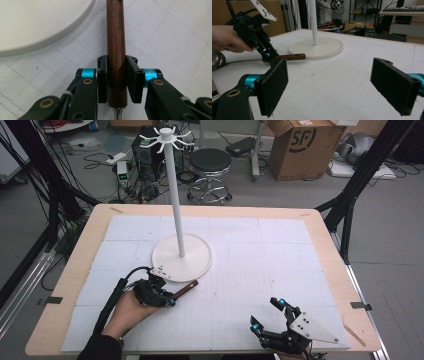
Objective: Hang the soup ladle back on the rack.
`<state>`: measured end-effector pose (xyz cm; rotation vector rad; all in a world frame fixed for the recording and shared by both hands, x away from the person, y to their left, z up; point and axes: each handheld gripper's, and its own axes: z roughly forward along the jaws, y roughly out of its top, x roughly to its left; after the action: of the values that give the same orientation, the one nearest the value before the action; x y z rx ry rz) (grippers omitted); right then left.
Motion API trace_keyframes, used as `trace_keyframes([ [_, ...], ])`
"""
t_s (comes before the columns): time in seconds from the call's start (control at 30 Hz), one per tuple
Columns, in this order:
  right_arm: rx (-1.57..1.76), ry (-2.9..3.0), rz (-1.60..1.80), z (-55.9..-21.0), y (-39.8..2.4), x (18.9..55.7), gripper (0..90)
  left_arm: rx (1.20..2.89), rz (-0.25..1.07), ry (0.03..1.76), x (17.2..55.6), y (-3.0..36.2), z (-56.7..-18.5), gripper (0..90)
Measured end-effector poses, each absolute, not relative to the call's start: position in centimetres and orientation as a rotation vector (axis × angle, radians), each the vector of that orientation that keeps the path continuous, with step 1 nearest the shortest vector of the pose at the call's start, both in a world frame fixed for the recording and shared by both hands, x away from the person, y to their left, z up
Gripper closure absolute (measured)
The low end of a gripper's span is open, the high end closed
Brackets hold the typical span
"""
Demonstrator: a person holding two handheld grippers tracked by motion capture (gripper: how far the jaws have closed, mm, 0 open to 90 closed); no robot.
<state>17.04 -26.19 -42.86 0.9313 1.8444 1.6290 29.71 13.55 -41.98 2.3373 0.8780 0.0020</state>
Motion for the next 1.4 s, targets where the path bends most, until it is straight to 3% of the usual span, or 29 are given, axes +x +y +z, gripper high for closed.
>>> trace_keyframes([
  [0.47, 0.937, 1.839, 1.628, -42.8, -26.3, 17.0, 13.7, 2.322, 0.017, 0.892, 29.9, 13.6, -42.1, 73.7],
  [0.87, 0.937, 1.836, 1.62, -42.9, -26.2, 17.0, 13.7, 1.973, 0.094, 0.824, 29.0, 17.2, -38.3, 73.7],
  [1.4, 0.949, 1.836, 1.614, -42.8, -26.3, 16.9, 13.7, 1.808, 0.128, 0.766, 28.4, 19.9, -34.7, 73.7],
])
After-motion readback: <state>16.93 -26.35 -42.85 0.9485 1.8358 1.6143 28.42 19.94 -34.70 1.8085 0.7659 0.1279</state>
